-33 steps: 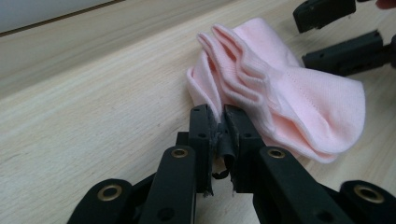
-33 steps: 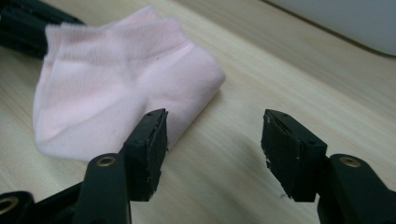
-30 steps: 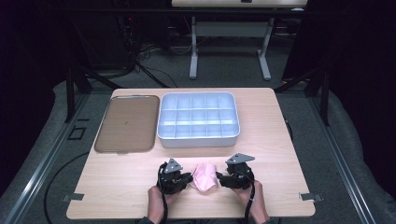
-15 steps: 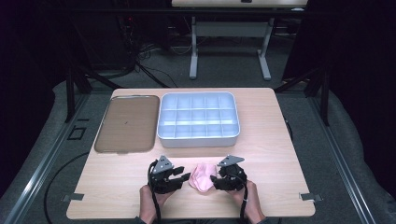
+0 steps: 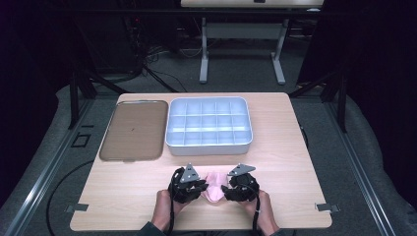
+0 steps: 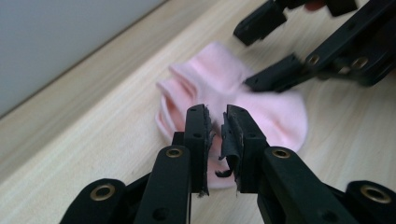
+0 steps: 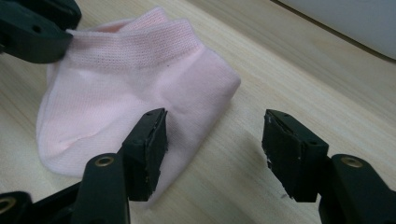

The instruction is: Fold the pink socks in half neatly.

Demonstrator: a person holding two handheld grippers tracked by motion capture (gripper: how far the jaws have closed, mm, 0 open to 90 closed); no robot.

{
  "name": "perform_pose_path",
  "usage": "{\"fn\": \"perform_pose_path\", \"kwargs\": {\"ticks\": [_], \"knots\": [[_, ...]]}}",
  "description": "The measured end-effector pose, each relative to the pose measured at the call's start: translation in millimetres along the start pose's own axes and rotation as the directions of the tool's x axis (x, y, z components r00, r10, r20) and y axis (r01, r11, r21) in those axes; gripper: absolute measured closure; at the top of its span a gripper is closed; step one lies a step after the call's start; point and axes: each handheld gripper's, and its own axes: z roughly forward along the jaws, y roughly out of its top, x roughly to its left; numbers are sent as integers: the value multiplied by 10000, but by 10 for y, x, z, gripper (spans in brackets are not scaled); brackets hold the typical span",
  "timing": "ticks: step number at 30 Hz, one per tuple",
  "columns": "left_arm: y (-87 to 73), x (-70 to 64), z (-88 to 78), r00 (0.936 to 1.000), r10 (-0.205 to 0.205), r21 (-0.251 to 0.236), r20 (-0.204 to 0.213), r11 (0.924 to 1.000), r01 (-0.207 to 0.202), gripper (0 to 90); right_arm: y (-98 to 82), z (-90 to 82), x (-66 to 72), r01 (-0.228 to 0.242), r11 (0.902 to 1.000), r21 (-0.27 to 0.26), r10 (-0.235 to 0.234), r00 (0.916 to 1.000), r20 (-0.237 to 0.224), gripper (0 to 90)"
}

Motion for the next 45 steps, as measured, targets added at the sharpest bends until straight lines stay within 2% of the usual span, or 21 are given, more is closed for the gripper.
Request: {"fn": "perform_pose_path", "kwargs": {"ticks": [1, 5, 8, 11, 15, 17, 20, 24, 26, 29, 32, 36, 39, 42, 44, 45], "knots": [[-39, 19, 37, 10000, 21, 179, -40, 9998, -20, 803, -3, 4, -10, -86, 10000, -31, 85, 9999, -78, 394], [-92, 30, 88, 10000, -4, 199, 3, 9998, 4, 810, -4, 4, -25, -154, 9999, 28, 155, 9997, -178, 399], [-124, 49, 98, 9996, -230, 19, 132, 9997, 230, 819, 1, 6, -26, -167, 9999, 34, 168, 9996, -241, 409], [-147, 55, 98, 9997, -215, -95, 140, 9997, 217, 829, 10, 4, -26, -145, 9998, 102, 147, 9996, -249, 415], [-184, 70, 98, 9988, -427, -317, 251, 9985, 435, 839, -8, 7, -53, -426, 9991, 23, 427, 9977, -532, 420], [-186, 73, 98, 9989, -408, -328, 250, 9986, 416, 845, -10, 4, -62, -533, 9985, 75, 537, 9969, -573, 421], [-202, 77, 98, 9984, -456, -411, 322, 9981, 469, 851, -26, 7, -100, -946, 9955, 28, 944, 9902, -1030, 449], [-217, 63, 103, 9983, -538, -549, 220, 9970, 550, 857, -36, -14, -126, -1158, 9932, 139, 1166, 9852, -1256, 485], [-219, 52, 100, 9991, -413, -543, 109, 9977, 418, 858, -50, -29, -142, -1320, 9910, 219, 1338, 9799, -1479, 529], [-220, 31, 102, 9991, -431, -550, 7, 9976, 431, 859, -63, -34, -149, -1590, 9870, 250, 1609, 9718, -1722, 638], [-221, 27, 101, 9989, -463, -549, -18, 9974, 461, 860, -84, -16, -164, -2091, 9774, 296, 2104, 9512, -2258, 770], [-220, 12, 102, 9985, -528, -564, -155, 9971, 519, 861, -129, 8, -207, -2646, 9642, 144, 2584, 9270, -2719, 843], [-205, 7, 103, 9981, -582, -463, -184, 9973, 573, 862, -137, -3, -218, -2819, 9594, 131, 2741, 9198, -2810, 851], [-211, -1, 102, 9974, -678, -516, -258, 9965, 664, 862, -132, -55, -205, -2896, 9569, -198, 2720, 9184, -2872, 855], [-213, -18, 105, 9961, -836, -551, -293, 9951, 819, 862, -131, -111, -202, -2998, 9533, -370, 2756, 9134, -2996, 857], [-206, -24, 107, 9967, -743, -516, -321, 9960, 726, 862, -129, -137, -200, -3019, 9523, -445, 2746, 9115, -3061, 857]]}}
